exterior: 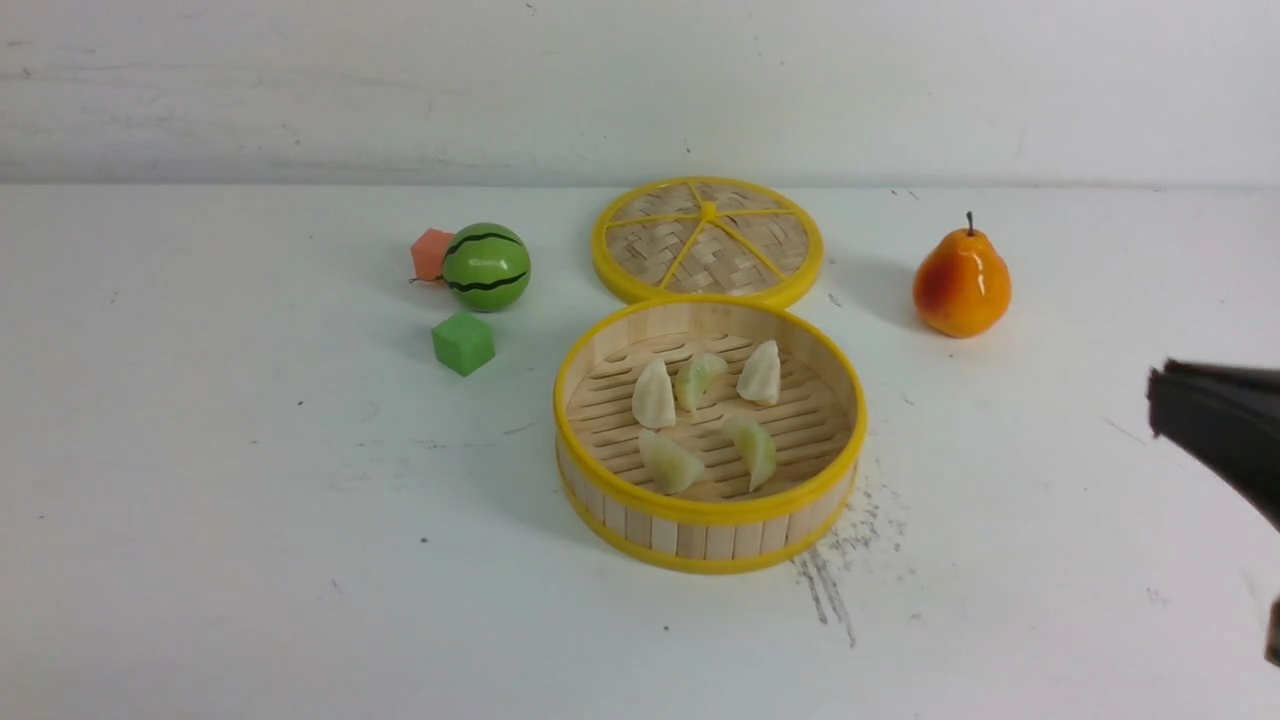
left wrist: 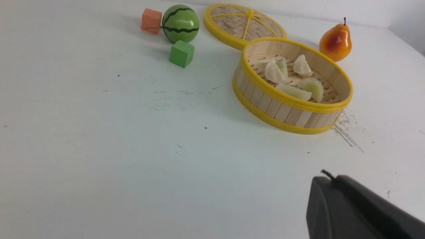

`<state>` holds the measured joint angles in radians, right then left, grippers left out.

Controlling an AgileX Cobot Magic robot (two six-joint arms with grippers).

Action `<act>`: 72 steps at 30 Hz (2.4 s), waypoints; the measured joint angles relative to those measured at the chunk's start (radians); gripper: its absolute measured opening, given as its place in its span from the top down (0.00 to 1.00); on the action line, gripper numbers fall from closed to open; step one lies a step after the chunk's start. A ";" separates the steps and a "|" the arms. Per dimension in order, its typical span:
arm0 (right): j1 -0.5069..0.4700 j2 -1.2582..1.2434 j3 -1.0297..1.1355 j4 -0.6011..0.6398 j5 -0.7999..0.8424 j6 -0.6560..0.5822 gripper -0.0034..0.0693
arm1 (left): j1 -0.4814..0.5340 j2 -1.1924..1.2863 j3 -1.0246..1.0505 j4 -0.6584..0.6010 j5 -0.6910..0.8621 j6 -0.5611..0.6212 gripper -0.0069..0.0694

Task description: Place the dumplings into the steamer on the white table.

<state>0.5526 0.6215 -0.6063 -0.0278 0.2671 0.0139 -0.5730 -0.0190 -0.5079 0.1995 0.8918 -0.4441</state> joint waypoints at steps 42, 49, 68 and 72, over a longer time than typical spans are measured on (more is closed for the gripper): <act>-0.585 -0.632 0.625 0.003 0.109 -0.001 0.97 | 0.000 0.000 0.000 0.001 -0.001 0.000 0.91; -0.586 -0.632 0.625 0.003 0.109 -0.001 0.96 | 0.000 0.000 0.000 0.001 -0.001 0.000 0.90; -0.586 -0.632 0.625 0.003 0.109 -0.001 0.94 | 0.044 0.000 0.094 -0.087 -0.183 0.013 0.89; -0.586 -0.632 0.625 0.003 0.109 -0.001 0.93 | 0.178 0.000 0.236 -0.190 -0.495 0.107 0.89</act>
<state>-0.0335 -0.0106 0.0189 -0.0246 0.3759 0.0132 -0.3948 -0.0190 -0.2723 0.0095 0.3968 -0.3374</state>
